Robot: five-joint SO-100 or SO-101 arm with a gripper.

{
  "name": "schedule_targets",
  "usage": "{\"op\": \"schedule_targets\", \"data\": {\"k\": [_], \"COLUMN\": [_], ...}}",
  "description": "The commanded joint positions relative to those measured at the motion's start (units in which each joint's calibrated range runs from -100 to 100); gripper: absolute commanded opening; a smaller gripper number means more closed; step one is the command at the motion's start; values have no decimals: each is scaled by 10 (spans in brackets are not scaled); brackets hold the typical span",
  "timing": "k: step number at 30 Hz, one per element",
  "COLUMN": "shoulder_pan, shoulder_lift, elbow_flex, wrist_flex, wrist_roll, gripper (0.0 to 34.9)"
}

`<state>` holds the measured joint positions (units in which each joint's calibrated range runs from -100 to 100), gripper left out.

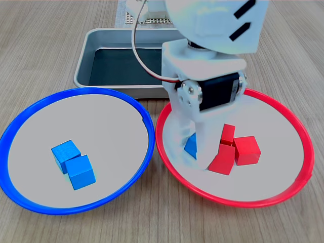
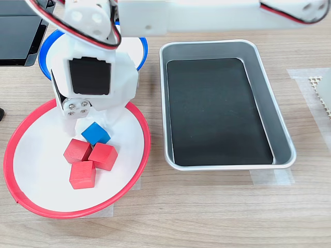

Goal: Relocate any misplaced blocks to their matching dishes.

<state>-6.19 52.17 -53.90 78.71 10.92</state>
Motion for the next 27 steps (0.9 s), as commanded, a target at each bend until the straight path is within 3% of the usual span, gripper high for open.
{"op": "schedule_targets", "data": {"k": [1, 16, 27], "shoulder_pan": [-7, -31, -36], "shoulder_lift": [-2, 3, 10], "elbow_flex": [-19, -14, -19], "wrist_flex": [3, 19, 26], "wrist_roll": [4, 7, 13], "gripper": [154, 155, 134]}}
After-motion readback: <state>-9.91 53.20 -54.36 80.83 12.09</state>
